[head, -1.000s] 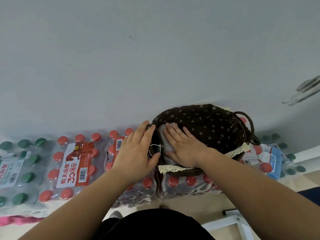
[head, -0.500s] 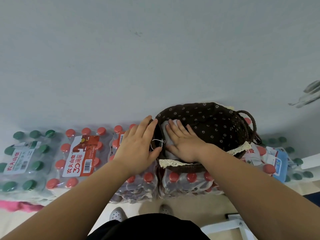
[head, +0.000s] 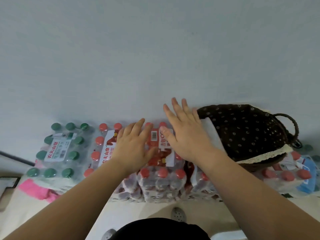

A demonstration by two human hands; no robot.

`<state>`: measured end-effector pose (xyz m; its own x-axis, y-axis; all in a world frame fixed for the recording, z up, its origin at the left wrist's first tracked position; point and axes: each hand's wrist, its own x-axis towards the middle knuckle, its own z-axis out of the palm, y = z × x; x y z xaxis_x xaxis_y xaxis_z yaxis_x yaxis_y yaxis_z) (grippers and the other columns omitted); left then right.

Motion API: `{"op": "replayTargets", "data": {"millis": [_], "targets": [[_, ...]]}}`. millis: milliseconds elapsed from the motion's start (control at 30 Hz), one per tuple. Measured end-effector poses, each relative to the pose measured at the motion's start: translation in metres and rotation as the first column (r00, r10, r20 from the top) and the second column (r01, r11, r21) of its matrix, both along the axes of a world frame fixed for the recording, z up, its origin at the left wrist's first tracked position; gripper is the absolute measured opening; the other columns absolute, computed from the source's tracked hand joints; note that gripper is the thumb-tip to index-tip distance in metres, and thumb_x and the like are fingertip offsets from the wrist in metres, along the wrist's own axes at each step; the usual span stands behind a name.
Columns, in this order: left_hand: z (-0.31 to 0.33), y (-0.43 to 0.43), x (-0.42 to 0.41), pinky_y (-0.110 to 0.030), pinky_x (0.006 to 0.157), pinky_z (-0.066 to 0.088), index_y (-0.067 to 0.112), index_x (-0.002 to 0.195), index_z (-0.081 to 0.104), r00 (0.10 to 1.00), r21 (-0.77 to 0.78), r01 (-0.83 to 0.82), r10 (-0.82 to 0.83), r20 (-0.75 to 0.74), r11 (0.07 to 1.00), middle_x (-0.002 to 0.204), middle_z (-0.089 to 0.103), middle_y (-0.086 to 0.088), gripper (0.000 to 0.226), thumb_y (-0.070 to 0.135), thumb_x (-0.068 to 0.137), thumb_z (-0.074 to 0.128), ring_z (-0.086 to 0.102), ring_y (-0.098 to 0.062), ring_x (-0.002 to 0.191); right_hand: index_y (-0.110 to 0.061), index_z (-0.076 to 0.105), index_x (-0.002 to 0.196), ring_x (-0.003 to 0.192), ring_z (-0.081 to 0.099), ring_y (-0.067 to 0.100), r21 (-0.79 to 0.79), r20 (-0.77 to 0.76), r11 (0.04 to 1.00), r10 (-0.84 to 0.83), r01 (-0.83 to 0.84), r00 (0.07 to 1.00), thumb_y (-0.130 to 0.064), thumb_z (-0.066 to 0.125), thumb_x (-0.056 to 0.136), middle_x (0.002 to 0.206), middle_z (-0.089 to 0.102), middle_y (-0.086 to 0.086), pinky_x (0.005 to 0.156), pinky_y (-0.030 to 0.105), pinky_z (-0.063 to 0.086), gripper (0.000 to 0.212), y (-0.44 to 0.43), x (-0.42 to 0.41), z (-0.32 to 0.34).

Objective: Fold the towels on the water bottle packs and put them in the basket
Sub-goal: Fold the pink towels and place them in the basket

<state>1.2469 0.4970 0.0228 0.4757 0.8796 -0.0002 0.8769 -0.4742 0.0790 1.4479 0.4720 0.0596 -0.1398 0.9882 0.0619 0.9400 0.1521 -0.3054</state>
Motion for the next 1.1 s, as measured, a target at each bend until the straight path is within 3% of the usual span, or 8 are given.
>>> {"op": "replayTargets", "data": {"millis": [200, 333, 500, 800, 1100], "targets": [[-0.009, 0.000, -0.137, -0.054, 0.112, 0.029, 0.031, 0.144, 0.038, 0.993, -0.014, -0.117, 0.117, -0.030, 0.993, 0.156, 0.033, -0.008, 0.071, 0.065, 0.083, 0.047, 0.033, -0.035, 0.140, -0.035, 0.003, 0.158, 0.151, -0.020, 0.023, -0.090, 0.054, 0.995, 0.053, -0.048, 0.997, -0.064, 0.019, 0.098, 0.166, -0.013, -0.001, 0.123, 0.049, -0.005, 0.068, 0.009, -0.129, -0.030], [-0.017, -0.004, -0.236, -0.056, 0.114, 0.028, 0.030, 0.145, 0.041, 0.980, -0.065, -0.198, 0.196, -0.030, 0.978, 0.154, 0.038, -0.010, 0.073, 0.065, 0.081, 0.046, 0.033, -0.037, 0.140, -0.036, 0.001, 0.157, 0.152, -0.014, 0.026, -0.209, 0.060, 0.978, 0.021, -0.008, 0.998, -0.064, 0.023, 0.099, 0.167, -0.011, 0.001, 0.123, 0.050, -0.006, 0.069, 0.010, -0.220, -0.049], [-0.027, -0.004, -0.335, -0.056, 0.111, 0.031, 0.029, 0.142, 0.043, 0.961, -0.127, -0.274, 0.267, -0.069, 0.953, 0.150, 0.043, -0.009, 0.075, 0.069, 0.079, 0.041, 0.035, -0.038, 0.138, -0.036, -0.003, 0.158, 0.151, -0.019, 0.022, -0.314, 0.013, 0.949, 0.041, -0.035, 0.999, -0.068, 0.025, 0.096, 0.166, -0.015, -0.001, 0.123, 0.047, -0.007, 0.075, 0.013, -0.314, -0.061], [-0.040, 0.017, -0.421, -0.051, 0.107, 0.038, 0.029, 0.138, 0.051, 0.912, -0.151, -0.410, 0.404, -0.069, 0.900, 0.146, 0.049, -0.006, 0.079, 0.072, 0.074, 0.034, 0.044, -0.034, 0.132, -0.034, -0.004, 0.157, 0.151, -0.021, 0.025, -0.322, 0.028, 0.919, 0.249, -0.227, 0.968, -0.067, 0.031, 0.096, 0.165, -0.018, 0.004, 0.123, 0.050, -0.006, 0.078, 0.061, -0.396, -0.076], [-0.047, 0.053, -0.471, -0.046, 0.110, 0.035, 0.029, 0.140, 0.049, 0.891, -0.184, -0.454, 0.449, -0.072, 0.872, 0.144, 0.051, -0.005, 0.085, 0.072, 0.069, 0.029, 0.041, -0.030, 0.135, -0.029, 0.013, 0.157, 0.152, -0.010, 0.032, -0.329, 0.090, 0.869, 0.418, -0.369, 0.904, -0.060, 0.038, 0.097, 0.167, -0.001, 0.008, 0.122, 0.056, -0.004, 0.072, 0.118, -0.457, -0.084]]}}
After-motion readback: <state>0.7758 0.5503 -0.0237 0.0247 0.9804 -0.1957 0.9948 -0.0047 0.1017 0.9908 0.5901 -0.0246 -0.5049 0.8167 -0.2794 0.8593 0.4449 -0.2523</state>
